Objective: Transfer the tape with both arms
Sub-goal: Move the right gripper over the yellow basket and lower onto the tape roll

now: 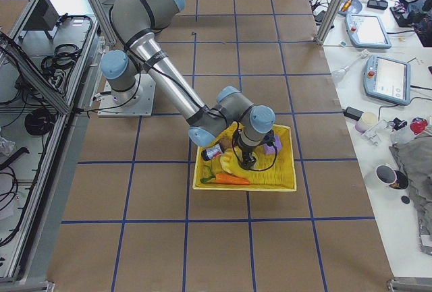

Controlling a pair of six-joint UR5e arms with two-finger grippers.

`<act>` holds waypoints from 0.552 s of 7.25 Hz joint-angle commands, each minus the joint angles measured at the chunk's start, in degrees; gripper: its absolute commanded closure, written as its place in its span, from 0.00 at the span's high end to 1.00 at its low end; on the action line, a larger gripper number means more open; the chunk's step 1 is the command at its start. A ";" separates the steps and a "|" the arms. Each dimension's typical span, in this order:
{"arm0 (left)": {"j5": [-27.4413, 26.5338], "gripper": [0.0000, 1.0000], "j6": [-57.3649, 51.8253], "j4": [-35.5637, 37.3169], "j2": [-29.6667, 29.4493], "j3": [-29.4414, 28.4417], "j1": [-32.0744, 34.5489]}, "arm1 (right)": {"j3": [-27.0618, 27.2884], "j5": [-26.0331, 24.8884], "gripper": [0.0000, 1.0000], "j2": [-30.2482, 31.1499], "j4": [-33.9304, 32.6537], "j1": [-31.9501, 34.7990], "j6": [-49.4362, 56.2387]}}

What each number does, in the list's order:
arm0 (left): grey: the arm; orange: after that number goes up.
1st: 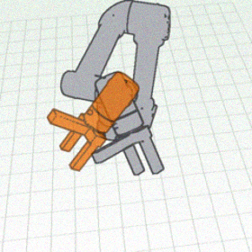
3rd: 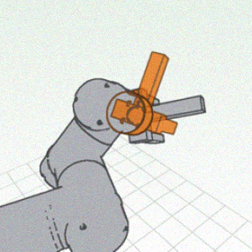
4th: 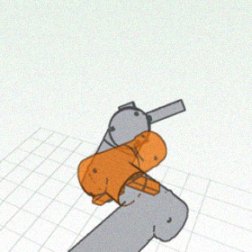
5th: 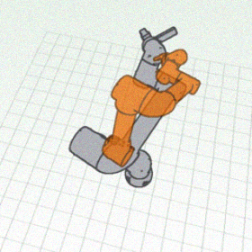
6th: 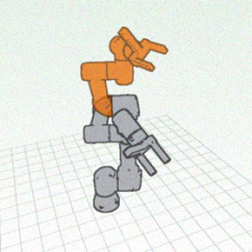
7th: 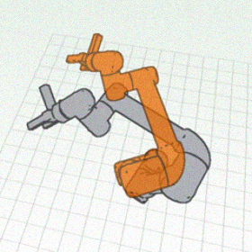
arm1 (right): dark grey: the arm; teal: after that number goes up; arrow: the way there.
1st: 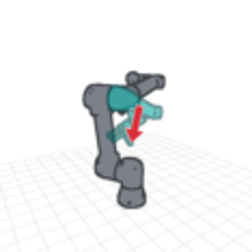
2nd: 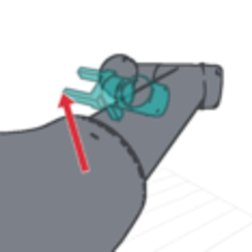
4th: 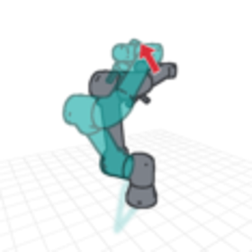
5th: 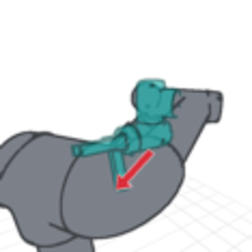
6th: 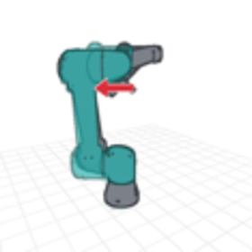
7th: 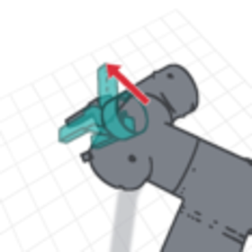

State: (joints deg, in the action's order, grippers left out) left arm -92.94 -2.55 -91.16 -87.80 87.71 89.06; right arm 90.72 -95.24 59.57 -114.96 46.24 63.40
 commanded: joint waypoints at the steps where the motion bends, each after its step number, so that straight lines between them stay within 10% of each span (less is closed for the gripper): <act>1: -0.05 1.00 0.00 0.02 0.00 0.00 -0.03 | -0.37 -2.31 0.04 1.42 0.26 -0.01 -0.29; 4: 0.04 1.00 0.00 0.02 0.00 0.09 -0.03 | -0.36 -2.14 0.00 8.17 7.70 1.56 -8.27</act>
State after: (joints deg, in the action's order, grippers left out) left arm -92.87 -2.55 -91.16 -87.80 87.75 89.03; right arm 90.51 -97.41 64.99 -110.85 46.95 58.19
